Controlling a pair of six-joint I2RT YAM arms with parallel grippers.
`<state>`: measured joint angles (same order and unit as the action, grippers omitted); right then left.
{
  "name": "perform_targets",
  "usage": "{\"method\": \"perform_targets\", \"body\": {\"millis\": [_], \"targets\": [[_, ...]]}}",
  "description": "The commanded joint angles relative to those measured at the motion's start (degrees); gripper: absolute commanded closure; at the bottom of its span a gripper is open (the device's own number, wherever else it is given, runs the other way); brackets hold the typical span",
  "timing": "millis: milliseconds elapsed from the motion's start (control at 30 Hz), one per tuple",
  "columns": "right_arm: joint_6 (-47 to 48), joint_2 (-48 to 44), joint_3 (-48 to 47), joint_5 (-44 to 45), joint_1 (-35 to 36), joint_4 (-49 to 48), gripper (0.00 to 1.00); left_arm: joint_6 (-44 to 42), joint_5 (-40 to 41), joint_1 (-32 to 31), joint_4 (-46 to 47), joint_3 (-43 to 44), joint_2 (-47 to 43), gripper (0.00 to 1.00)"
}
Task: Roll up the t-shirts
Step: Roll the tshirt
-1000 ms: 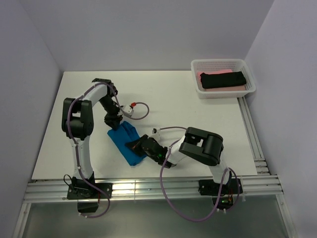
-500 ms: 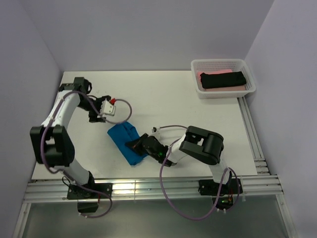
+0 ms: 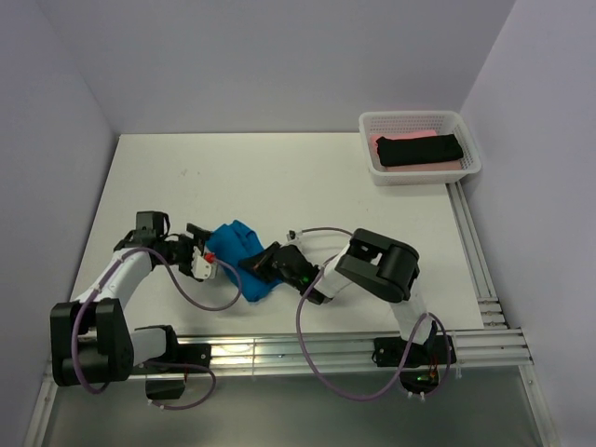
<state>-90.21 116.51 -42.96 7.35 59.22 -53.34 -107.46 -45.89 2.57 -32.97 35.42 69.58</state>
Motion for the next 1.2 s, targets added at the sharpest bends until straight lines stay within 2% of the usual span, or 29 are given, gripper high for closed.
{"method": "perform_targets", "body": {"millis": [0,133,333,433,733,867,1067,1133,1167], "targets": [[3.4,3.0,-0.1,-1.1,-0.9,7.0,1.0,-3.0,-6.6,1.9,13.9,-2.2,0.1,0.18],[3.2,3.8,-0.9,-4.1,-1.8,7.4,1.0,-6.0,-6.3,2.6,22.3,-6.2,1.8,0.15],[2.5,4.3,-0.6,-6.4,-3.1,6.2,1.0,-15.9,-4.7,3.5,20.6,-7.8,5.8,0.15],[2.6,4.3,-0.7,-7.1,-3.3,6.1,1.0,-20.2,-3.1,3.8,22.8,-10.5,7.4,0.14],[2.6,5.5,-1.4,-9.2,-3.7,5.1,1.0,-23.8,-2.5,3.8,35.0,-12.4,14.8,0.16],[2.4,5.8,-1.7,-10.0,-3.7,4.3,1.0,-26.8,-1.3,3.8,33.8,-11.3,17.5,0.18],[2.7,6.3,-2.8,-11.2,-3.8,5.1,1.0,-34.4,0.6,3.8,26.6,-9.5,18.2,0.33],[2.6,6.3,-2.9,-11.6,-3.9,5.0,1.0,-39.2,1.8,3.7,23.3,-9.0,18.2,0.49],[2.7,6.1,-3.0,-11.8,-4.0,5.2,1.0,-40.0,2.1,3.8,23.2,-9.1,18.0,0.6]]}}
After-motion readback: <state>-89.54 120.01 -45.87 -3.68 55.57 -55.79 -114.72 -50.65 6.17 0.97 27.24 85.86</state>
